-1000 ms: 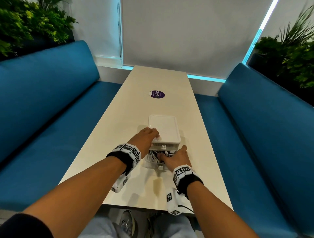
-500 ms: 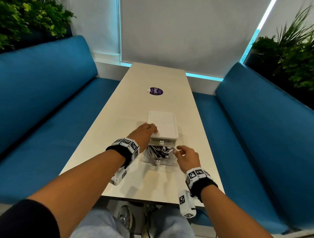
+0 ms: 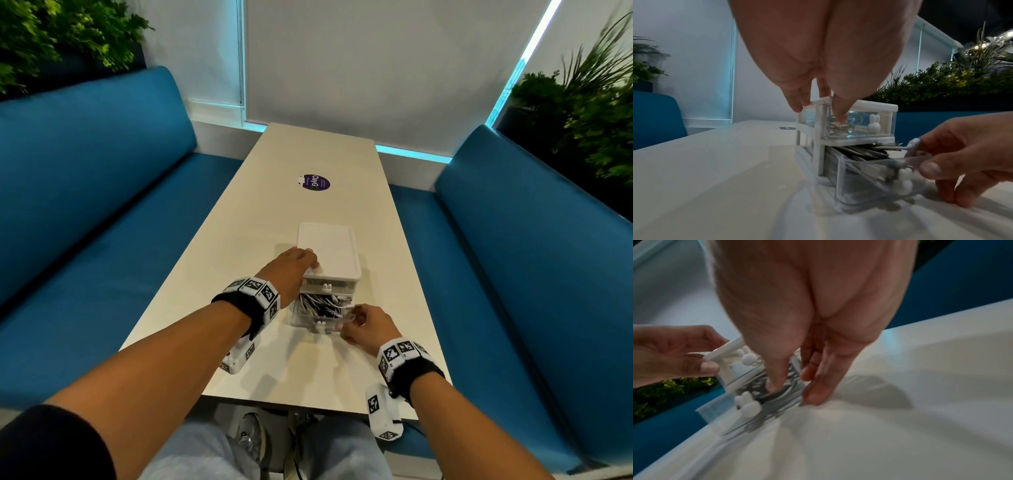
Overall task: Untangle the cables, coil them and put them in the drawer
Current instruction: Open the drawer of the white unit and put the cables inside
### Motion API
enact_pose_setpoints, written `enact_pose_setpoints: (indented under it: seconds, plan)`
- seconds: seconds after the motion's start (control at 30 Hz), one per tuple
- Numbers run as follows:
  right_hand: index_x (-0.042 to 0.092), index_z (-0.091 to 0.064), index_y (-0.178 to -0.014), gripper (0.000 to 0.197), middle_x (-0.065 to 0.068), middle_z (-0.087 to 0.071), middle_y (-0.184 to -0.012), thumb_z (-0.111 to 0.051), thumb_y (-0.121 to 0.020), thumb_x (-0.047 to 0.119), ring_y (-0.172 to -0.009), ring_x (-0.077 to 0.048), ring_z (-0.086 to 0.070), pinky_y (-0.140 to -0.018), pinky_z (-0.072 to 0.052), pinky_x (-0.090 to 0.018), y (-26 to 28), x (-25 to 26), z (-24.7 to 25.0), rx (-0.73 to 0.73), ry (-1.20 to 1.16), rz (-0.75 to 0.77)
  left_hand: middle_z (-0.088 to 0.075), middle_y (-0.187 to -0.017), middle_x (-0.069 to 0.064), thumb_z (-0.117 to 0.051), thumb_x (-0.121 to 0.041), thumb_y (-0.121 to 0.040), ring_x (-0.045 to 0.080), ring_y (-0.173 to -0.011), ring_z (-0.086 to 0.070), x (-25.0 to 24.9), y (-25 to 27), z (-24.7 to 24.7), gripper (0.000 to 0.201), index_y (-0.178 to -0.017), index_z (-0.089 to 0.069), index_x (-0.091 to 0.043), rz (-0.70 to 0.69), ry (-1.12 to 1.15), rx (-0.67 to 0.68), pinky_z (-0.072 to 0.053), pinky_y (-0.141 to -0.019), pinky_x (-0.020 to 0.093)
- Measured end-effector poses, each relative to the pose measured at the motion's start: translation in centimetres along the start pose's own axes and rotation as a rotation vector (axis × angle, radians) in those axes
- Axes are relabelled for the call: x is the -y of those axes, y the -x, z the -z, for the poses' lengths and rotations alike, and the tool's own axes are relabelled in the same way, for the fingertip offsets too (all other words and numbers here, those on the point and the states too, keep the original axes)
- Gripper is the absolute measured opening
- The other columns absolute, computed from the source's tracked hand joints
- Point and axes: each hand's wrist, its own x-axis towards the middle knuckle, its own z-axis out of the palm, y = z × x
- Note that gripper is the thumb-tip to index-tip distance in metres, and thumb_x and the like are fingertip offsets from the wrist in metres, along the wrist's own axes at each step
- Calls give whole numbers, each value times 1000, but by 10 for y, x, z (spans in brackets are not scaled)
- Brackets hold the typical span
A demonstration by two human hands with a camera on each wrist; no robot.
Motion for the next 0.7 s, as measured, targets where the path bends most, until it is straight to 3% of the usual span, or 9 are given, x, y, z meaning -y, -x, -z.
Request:
enact_pose_setpoints:
  seconds: [0.2, 0.33, 0.47, 0.57, 0.7]
  plan:
    - [21, -56, -104, 37, 0, -67, -93, -69, -79, 45, -87, -23, -64, -73, -50, -31, -9, 14, -10, -235, 36, -58, -49, -132, 4, -50, 5, -88, 27, -125, -45, 1, 2, -2, 41, -123, -51, -15, 2, 21, -8, -35, -87, 25]
    - [21, -58, -101, 27, 4, -67, -90, -66, -82, 39, -80, -15, -62, -66, -48, -28, -8, 14, -15, -194, -140, 28, -50, -127, 3, -53, 3, -88, 25, -116, -49, 1, 2, -3, 39, -122, -52, -16, -11, -5, -36, -42, -84, 30]
    - [19, -61, -108, 19, -3, -70, -97, -49, -96, 29, -76, -14, -71, -82, -58, -42, -6, 1, -16, -174, -381, 36, -51, -126, 4, -52, 6, -86, 24, -115, -49, -1, 3, -3, 40, -121, -52, -14, -26, 6, -40, -44, -85, 33]
    - [12, -62, -102, 18, -7, -70, -86, -54, -95, 26, -65, -18, -71, -69, -58, -40, -10, 3, -12, -166, -405, -24, -51, -124, 4, -54, 9, -84, 23, -111, -50, -4, 2, -2, 43, -119, -52, -15, -20, 12, -31, -41, -81, 28]
    - [4, -66, -90, 20, -11, -67, -67, -71, -84, 23, -50, -21, -59, -47, -43, -24, -17, 19, 1, -64, -466, -222, -51, -125, 2, -54, 11, -81, 22, -110, -51, -4, 2, -1, 48, -118, -52, -19, 8, 16, -9, -38, -79, 26]
